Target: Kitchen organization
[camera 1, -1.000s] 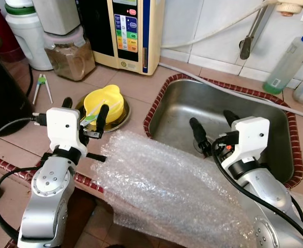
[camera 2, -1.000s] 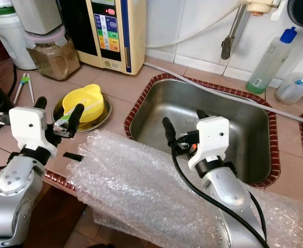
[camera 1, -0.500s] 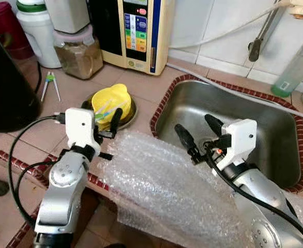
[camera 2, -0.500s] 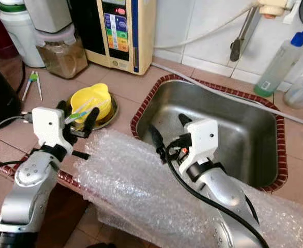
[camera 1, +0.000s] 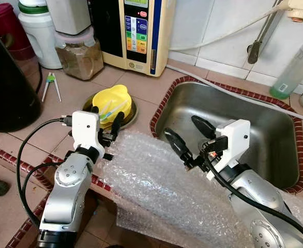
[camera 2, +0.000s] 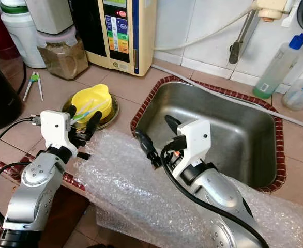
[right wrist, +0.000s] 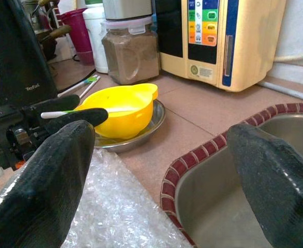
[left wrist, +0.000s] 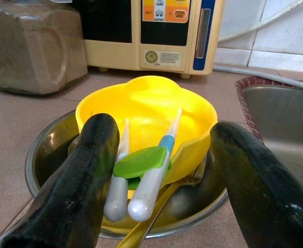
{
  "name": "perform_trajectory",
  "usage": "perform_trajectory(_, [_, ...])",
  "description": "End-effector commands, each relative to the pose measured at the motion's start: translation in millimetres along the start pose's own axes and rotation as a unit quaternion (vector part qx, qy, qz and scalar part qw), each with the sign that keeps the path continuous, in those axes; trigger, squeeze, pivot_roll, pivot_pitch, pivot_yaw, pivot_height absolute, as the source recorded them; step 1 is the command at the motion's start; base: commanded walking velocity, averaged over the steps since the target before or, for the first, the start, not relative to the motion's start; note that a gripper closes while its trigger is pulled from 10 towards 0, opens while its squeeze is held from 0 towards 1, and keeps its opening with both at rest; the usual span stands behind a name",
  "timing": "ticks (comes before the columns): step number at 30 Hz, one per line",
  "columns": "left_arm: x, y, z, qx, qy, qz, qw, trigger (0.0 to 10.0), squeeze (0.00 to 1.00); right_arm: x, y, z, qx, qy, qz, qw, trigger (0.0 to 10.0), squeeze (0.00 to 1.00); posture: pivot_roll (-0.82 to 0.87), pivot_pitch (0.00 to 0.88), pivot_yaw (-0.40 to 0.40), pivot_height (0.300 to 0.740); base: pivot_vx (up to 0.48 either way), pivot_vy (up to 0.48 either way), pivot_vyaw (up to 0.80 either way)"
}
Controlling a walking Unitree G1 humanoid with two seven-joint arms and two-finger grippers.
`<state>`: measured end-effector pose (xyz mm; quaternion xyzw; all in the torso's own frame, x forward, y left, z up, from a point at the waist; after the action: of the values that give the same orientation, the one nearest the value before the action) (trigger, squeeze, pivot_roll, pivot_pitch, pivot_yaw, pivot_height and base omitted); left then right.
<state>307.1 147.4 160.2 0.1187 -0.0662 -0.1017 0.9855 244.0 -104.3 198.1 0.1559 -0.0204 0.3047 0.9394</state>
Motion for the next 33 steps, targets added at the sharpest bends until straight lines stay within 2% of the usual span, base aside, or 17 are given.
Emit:
perform_trajectory(1, [0.4,-1.2,-0.9,-0.004,0.0,0.0,1.0,0.0,0.0,-1.8,1.8,2.0,-0.001,0.001,0.006,1.0,10.0,0.0,0.02,0.096,-0.03,0.74,0.0,0.0,0.0])
perform_trajectory(23, [0.6,0.3,4.2,-0.007,-0.017,0.017,1.0,0.0,0.0,-2.0,2.7,1.8,0.009,0.011,0.025,1.0,10.0,0.0,0.01,0.104,-0.038,0.74,0.0,0.0,0.0])
perform_trajectory(30, [0.6,2.6,7.6,0.009,-0.029,0.02,0.999,0.0,0.0,-3.1,3.3,-0.3,0.017,0.01,0.019,1.0,10.0,0.0,0.01,0.092,-0.021,0.74,0.0,0.0,0.0])
perform_trajectory(33, [2.6,3.6,15.2,0.022,-0.051,0.021,0.998,0.0,0.0,-2.2,2.2,-1.6,0.019,0.009,0.013,1.0,10.0,0.0,0.0,0.081,-0.023,0.74,0.0,0.0,0.0])
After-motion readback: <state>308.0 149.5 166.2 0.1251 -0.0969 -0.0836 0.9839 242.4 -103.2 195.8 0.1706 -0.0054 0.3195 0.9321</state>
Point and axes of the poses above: a point about 5 cm out from each wrist's last joint towards the gripper, its own x axis pointing out of the wrist towards the gripper, its own z axis along the axis of the wrist's last joint, y = z × x, the point moved 1 cm from there along x, pointing out of the wrist towards the gripper, and after that the axes turned 12 degrees about x, right-handed, at the moved point
